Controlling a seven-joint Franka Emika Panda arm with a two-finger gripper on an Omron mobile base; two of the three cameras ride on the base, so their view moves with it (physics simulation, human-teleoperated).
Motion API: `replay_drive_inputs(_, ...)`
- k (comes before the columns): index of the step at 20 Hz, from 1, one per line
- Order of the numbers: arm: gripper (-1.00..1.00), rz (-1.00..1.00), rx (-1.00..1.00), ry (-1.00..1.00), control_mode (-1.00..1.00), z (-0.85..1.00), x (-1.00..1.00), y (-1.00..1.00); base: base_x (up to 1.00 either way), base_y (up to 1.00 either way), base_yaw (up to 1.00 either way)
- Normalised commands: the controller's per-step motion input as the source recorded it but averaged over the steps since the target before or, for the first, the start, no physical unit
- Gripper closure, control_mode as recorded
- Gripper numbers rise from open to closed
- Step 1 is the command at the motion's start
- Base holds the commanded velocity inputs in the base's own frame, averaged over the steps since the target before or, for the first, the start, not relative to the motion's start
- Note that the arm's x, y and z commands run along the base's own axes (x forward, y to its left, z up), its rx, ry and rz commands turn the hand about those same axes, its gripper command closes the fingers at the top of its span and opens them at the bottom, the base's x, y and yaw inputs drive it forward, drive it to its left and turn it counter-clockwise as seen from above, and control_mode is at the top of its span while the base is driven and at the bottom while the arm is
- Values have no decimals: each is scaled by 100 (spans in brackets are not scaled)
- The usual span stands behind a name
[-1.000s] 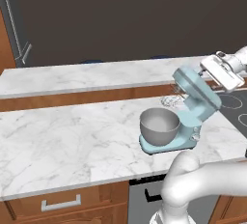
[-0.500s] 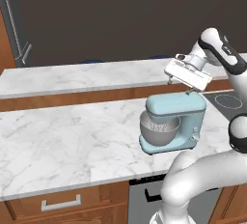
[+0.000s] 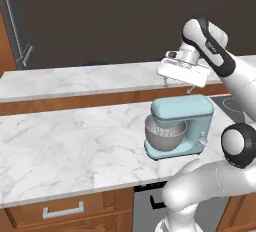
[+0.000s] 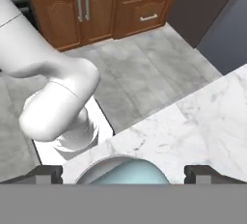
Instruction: Close the stand mixer head.
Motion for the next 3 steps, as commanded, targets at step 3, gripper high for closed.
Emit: replay_drive_inputs(3, -100, 0, 0, 0, -100, 0, 0, 0, 0, 0, 0)
